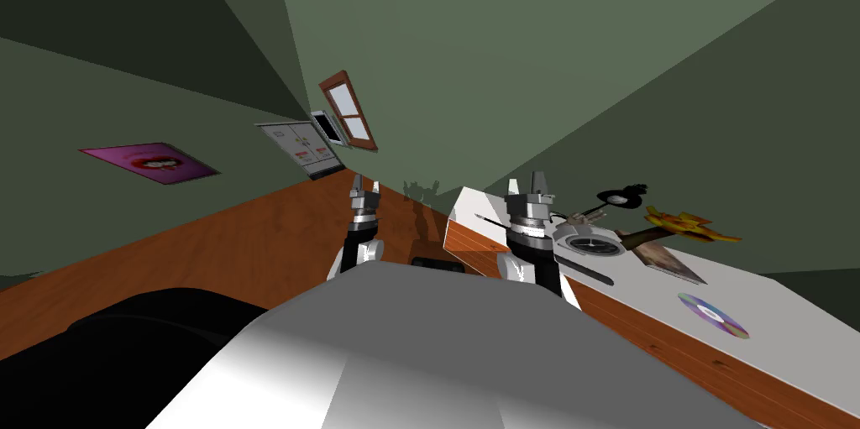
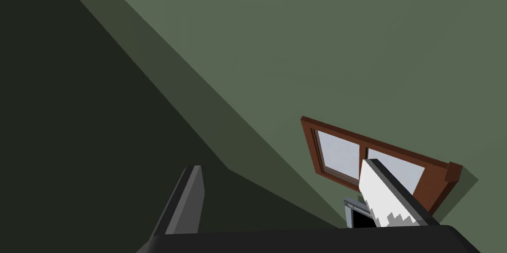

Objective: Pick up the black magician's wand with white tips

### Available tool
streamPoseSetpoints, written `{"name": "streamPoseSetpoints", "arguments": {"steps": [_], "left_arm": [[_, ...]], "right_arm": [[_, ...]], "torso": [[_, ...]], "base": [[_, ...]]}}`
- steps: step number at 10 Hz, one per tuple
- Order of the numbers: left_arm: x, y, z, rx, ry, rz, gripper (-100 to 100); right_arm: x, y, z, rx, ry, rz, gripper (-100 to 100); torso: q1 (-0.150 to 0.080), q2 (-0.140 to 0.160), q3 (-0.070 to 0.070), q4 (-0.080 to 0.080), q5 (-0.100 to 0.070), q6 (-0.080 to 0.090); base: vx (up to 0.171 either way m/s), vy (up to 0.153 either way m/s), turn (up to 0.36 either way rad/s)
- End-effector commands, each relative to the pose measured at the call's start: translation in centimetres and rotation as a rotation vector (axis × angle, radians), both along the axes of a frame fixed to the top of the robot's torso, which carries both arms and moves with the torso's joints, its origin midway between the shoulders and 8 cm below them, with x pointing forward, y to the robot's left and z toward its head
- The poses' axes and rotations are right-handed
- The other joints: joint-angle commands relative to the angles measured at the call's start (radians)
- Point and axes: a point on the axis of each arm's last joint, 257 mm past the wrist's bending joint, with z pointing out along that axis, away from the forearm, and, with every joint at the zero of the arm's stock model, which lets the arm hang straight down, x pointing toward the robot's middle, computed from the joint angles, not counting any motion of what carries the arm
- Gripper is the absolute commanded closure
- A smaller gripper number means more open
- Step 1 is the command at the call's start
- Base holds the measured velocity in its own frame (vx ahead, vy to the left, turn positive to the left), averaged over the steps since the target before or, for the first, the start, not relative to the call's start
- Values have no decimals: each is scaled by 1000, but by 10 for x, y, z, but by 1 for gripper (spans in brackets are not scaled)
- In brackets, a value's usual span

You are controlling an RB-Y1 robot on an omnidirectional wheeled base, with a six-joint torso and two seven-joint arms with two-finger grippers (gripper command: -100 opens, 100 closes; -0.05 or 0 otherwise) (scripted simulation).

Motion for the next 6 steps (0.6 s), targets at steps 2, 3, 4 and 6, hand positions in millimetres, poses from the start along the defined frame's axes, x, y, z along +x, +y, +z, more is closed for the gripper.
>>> {"name": "streamPoseSetpoints", "arguments": {"steps": [2,3,4,6], "left_arm": [[0,0,0,0,0,0,0],[0,0,0,0,0,0,0],[0,0,0,0,0,0,0],[0,0,0,0,0,0,0]], "right_arm": [[3,5,-18,-56,56,20,-100],[4,8,-29,-82,91,28,-100],[5,10,-44,-110,132,38,-100],[6,15,-80,-170,229,56,-100]], "torso": [[0,2,1,0,0,0],[0,5,3,1,0,0],[0,8,5,2,0,0],[2,11,6,2,0,0]], "base": [[-61,5,-20],[-136,0,-25],[-150,21,-19],[-168,36,-17]]}}
